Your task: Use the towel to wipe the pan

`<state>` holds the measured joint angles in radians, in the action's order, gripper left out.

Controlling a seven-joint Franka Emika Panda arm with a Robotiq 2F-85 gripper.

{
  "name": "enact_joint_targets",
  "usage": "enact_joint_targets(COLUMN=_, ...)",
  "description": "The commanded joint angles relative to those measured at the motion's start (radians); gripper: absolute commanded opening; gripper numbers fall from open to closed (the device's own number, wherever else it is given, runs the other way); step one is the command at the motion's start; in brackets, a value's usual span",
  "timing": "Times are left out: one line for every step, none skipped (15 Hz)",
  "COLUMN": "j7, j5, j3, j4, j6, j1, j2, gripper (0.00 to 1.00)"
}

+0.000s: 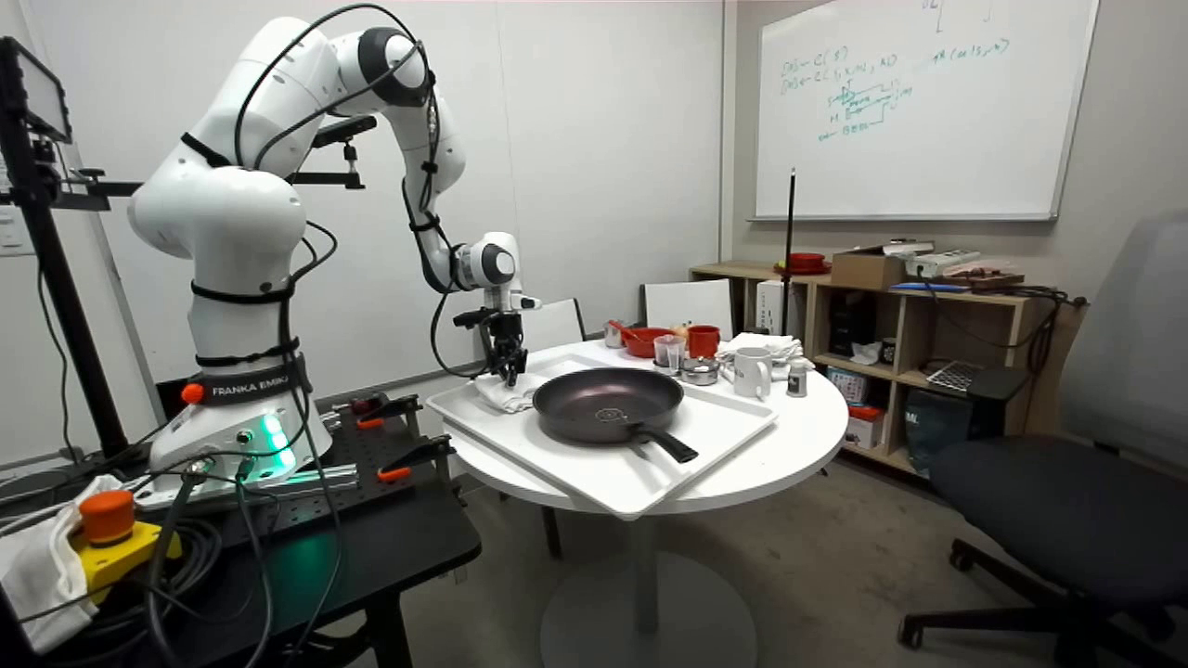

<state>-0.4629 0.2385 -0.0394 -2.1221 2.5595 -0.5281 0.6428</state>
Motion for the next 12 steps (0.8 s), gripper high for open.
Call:
enact_joint_targets(j7=-0.002, j5=0.003, j3=0.008, j4=-0.014, j6=-0.012, j1=0.023, j2=-0.013, gripper=0.32)
enact_joint_targets(j7=-0.002, j5=0.002, j3=0.009, j4=-0.014, j6=-0.012, j1=0.026, j2=-0.013, gripper=0.40)
enact_joint_targets(j7=-0.001, j5=0.002, j3=0.010, j4=-0.016, j6=-0.012, j1=0.030, j2=-0.015, gripper=0.47)
enact_joint_targets(j7=-0.001, j5=0.001, j3=0.010, j4=-0.016, j6=-0.011, j1=0.033, j2=-0.015, gripper=0.55)
enact_joint_targets(j7=-0.001, j5=0.002, j3=0.010, j4=-0.016, j6=-0.011, j1=0.035, j2=-0.015, gripper=0.62)
enact_joint_targets(j7=-0.001, j5=0.002, j3=0.010, j4=-0.016, j6=-0.011, j1=0.037, j2=-0.015, gripper=0.68)
enact_joint_targets(j7=-0.001, j5=0.001, j3=0.011, j4=-0.016, j6=-0.011, j1=0.039, j2=-0.015, gripper=0.76)
enact_joint_targets(j7=0.002, j5=-0.001, j3=0.013, j4=-0.014, j6=-0.012, j1=0.043, j2=-0.013, gripper=0.83)
enact_joint_targets(j7=0.006, j5=-0.005, j3=0.016, j4=-0.011, j6=-0.014, j1=0.047, j2=-0.010, gripper=0.91)
enact_joint_targets(j7=0.009, j5=-0.009, j3=0.018, j4=-0.005, j6=-0.018, j1=0.052, j2=-0.004, gripper=0.97)
enact_joint_targets(j7=0.013, j5=-0.012, j3=0.021, j4=-0.003, j6=-0.020, j1=0.058, j2=-0.001, gripper=1.00)
enact_joint_targets(j7=0.021, j5=-0.018, j3=0.027, j4=0.001, j6=-0.022, j1=0.068, j2=0.004, gripper=1.00)
